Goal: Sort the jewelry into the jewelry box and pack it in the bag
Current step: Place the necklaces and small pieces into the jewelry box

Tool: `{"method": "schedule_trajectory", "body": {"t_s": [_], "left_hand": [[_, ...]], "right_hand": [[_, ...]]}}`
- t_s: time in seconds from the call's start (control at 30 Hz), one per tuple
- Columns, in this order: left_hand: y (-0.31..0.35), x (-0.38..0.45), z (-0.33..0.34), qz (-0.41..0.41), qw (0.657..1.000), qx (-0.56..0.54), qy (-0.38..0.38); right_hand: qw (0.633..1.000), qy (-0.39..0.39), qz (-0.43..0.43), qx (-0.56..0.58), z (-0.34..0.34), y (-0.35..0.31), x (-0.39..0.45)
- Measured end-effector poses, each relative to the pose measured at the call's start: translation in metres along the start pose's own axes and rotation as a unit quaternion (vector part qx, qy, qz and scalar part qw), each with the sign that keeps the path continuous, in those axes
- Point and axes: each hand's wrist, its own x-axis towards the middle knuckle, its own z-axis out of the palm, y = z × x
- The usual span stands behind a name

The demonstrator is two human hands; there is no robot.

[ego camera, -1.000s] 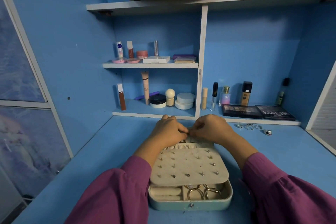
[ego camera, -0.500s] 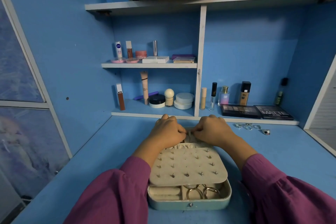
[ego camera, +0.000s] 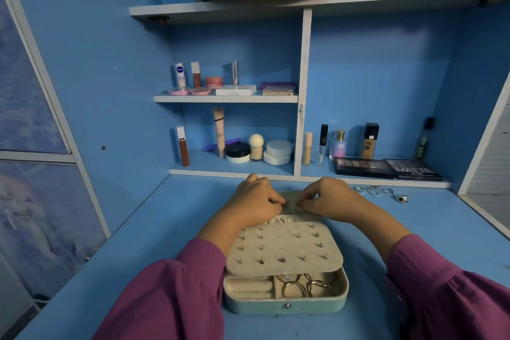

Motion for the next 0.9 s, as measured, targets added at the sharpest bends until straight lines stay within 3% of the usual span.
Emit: {"method": "schedule_trajectory", "body": {"t_s": [0.33, 0.47, 0.57, 0.73, 0.9], "left_hand": [[0.007, 0.0, -0.001, -0.022, 0.995, -0.079, -0.051], [0.006, 0.003, 0.0, -0.042, 0.991, -0.093, -0.09], [0.006, 0.005, 0.002, -0.044, 0.99, -0.071, -0.111], [0.004, 0.006, 0.004, -0.04, 0.991, -0.068, -0.104], [0.004, 0.003, 0.003, -0.033, 0.992, -0.086, -0.087]], "right_hand": [[0.996, -0.071, -0.007, 0.062, -0.003, -0.007, -0.004], [0.995, -0.097, -0.004, -0.005, -0.004, -0.014, -0.006], [0.995, -0.101, -0.016, 0.012, -0.006, -0.019, -0.009], [0.991, -0.127, -0.027, -0.023, -0.006, -0.018, -0.008], [0.993, -0.089, -0.02, 0.079, -0.004, -0.015, -0.009]]}}
